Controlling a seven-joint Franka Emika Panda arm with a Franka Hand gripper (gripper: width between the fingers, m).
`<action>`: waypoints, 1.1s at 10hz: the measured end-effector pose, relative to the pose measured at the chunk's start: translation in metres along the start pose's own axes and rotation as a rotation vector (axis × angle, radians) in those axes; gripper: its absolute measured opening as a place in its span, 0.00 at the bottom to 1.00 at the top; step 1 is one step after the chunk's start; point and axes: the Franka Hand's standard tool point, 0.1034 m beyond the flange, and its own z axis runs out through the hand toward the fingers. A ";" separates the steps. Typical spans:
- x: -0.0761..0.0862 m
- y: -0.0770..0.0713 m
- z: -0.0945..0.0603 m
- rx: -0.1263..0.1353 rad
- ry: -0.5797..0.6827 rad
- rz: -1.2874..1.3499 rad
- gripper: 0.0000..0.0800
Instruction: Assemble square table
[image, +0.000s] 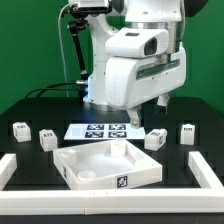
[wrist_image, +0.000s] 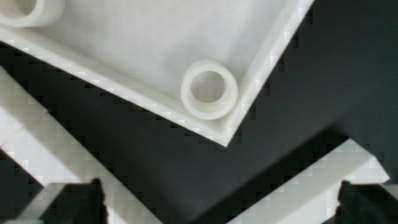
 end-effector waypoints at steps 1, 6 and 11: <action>0.000 0.000 0.000 0.000 0.000 0.000 0.81; 0.000 -0.001 0.000 0.002 -0.003 0.002 0.81; -0.071 -0.021 0.003 0.000 -0.050 -0.261 0.81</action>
Offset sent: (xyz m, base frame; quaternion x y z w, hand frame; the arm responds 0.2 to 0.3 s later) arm 0.0000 0.0000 0.0000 0.0000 0.0000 0.0000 1.0000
